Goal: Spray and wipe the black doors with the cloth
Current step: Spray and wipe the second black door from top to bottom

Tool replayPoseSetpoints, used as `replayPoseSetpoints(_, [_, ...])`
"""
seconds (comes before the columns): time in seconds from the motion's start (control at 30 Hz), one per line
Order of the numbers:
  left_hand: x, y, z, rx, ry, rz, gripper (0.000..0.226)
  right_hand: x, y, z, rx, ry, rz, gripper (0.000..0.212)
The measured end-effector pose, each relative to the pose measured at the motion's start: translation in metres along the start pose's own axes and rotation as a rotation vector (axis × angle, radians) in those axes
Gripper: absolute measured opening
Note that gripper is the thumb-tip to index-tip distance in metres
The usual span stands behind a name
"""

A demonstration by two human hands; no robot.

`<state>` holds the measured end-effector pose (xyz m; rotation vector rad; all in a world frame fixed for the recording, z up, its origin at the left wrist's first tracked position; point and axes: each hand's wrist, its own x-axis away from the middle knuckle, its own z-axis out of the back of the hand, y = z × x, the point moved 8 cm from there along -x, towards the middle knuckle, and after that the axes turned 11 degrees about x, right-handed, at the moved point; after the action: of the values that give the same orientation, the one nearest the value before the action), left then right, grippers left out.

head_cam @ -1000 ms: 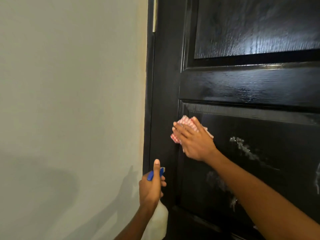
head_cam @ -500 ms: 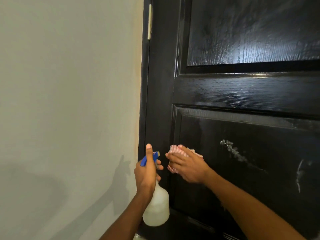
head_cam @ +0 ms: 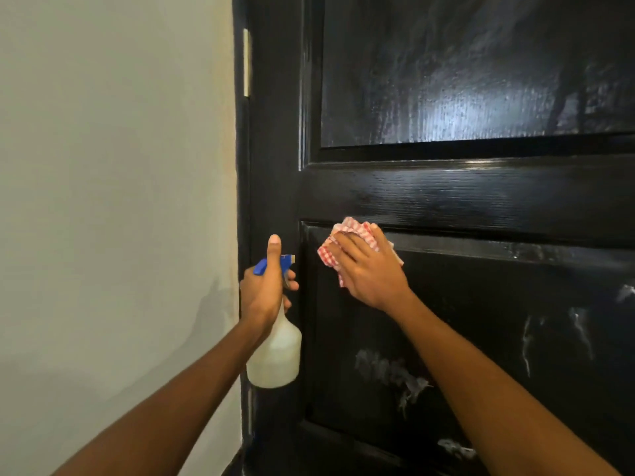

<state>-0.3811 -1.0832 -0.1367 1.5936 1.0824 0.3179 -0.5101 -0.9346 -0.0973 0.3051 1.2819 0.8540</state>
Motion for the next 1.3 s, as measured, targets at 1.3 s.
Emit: replayPoseSetpoints(1.3, [0.061,-0.021,-0.111,-0.091,-0.224,-0.008,0.073,0.144,0.138,0.022,0.083,0.002,-0.286,0.057])
